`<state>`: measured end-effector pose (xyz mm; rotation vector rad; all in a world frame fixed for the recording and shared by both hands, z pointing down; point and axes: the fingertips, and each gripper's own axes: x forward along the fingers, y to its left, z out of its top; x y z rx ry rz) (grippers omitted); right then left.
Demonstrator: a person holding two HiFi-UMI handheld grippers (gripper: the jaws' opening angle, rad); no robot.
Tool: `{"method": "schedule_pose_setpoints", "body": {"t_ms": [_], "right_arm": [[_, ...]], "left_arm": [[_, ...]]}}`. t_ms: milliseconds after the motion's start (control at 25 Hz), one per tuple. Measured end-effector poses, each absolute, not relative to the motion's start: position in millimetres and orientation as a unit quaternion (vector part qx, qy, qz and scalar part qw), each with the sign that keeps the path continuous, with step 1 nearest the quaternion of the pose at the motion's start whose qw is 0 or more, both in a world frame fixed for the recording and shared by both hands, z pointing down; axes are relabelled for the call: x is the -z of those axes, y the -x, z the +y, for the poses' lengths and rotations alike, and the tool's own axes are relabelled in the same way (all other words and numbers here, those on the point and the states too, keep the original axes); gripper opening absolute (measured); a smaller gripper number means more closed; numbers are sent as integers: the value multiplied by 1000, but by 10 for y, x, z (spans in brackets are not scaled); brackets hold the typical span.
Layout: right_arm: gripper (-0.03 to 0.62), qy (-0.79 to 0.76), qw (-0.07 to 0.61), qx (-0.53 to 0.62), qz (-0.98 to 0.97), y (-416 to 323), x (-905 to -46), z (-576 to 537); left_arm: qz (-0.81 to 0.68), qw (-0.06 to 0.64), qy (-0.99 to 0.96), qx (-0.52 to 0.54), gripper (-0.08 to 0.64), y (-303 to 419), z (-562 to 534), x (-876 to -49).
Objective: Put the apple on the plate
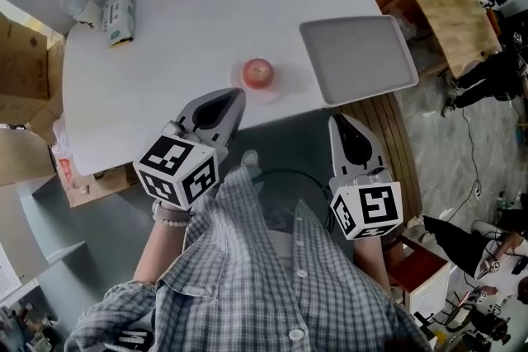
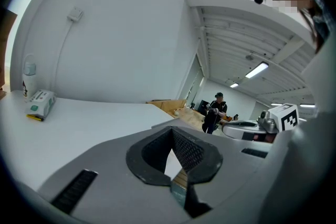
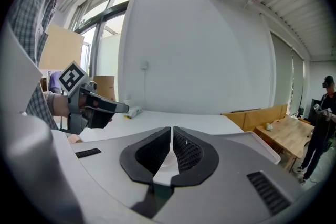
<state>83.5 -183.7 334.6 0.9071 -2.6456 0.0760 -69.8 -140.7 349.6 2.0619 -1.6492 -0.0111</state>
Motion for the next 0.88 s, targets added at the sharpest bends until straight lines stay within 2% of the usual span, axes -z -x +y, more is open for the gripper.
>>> {"method": "schedule_pose_setpoints", "body": {"t_ms": [360,880], "right_arm": [[31,-286,182,-38,-940,-308,-3590,-2200],[31,-275,222,-53,-934,-7,-3922,-2357]], "left_arm": [[-627,263,-733,-5,9,1159,-1716,-3687],[-644,298,-705,2,9,1516,-1664,-3948]]}}
